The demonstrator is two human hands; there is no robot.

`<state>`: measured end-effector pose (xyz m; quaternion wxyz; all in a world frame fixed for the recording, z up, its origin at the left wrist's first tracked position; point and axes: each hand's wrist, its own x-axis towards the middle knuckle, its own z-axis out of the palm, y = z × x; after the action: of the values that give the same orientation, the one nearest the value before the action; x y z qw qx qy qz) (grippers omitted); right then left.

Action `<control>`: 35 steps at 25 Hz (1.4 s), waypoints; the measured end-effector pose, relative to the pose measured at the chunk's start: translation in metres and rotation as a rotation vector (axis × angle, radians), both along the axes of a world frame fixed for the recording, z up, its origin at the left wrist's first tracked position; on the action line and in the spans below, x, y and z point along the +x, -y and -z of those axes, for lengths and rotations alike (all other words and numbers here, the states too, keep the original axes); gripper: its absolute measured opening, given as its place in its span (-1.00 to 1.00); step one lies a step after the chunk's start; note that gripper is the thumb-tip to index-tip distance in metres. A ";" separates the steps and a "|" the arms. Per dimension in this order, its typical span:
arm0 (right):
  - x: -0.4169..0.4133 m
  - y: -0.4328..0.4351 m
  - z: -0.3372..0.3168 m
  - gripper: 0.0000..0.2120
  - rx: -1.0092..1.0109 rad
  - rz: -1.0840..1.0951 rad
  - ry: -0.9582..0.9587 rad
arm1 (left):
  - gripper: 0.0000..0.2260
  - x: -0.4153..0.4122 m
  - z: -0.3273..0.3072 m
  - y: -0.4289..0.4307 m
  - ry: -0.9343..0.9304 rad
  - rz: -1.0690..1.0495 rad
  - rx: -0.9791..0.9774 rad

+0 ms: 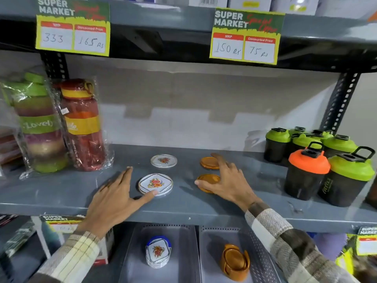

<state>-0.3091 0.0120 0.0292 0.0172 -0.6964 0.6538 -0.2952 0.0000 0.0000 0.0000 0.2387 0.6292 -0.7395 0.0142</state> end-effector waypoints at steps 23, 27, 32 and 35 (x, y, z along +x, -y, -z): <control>0.023 -0.062 -0.049 0.01 -0.420 -0.232 0.080 | 0.18 0.002 0.001 0.018 0.216 0.045 0.207; 0.036 -0.093 -0.075 0.01 -0.599 -0.299 0.050 | 0.18 0.004 0.004 0.020 0.193 0.056 0.227; 0.037 -0.106 -0.081 -0.04 -0.719 -0.388 0.188 | 0.15 0.006 0.007 0.019 0.159 0.076 0.172; 0.032 -0.109 -0.075 -0.11 -0.663 -0.568 0.543 | 0.17 0.005 0.007 0.019 0.151 0.069 0.168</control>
<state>-0.2768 0.1206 0.1045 0.0439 -0.7129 0.2820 -0.6406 0.0054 -0.0191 -0.0066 0.1294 0.6184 -0.7751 -0.0087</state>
